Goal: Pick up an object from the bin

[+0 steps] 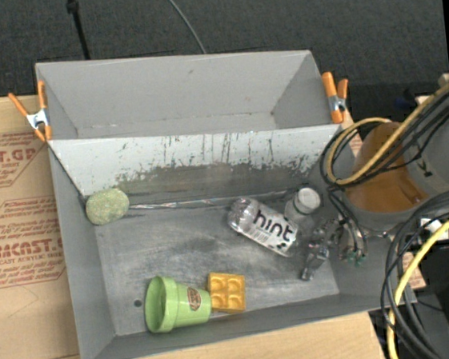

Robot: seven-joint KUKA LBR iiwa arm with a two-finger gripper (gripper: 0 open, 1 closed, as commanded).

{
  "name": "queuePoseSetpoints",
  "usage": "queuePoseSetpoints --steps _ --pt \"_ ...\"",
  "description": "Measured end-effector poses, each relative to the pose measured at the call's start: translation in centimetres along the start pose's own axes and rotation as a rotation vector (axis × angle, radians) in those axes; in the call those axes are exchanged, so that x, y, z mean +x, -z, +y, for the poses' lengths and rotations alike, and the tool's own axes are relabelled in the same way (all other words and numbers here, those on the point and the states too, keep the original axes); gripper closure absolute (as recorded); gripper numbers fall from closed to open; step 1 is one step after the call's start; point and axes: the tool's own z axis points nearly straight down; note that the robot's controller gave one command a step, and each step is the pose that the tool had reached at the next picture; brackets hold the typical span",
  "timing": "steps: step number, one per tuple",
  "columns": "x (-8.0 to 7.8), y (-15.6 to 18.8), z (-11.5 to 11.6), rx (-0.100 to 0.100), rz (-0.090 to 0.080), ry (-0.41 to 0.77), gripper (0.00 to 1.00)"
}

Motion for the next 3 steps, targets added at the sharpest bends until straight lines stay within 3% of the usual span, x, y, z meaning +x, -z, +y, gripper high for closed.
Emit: queuePoseSetpoints --steps 3 --pt "0.2 2.8 0.1 0.0 -0.004 0.01 1.0"
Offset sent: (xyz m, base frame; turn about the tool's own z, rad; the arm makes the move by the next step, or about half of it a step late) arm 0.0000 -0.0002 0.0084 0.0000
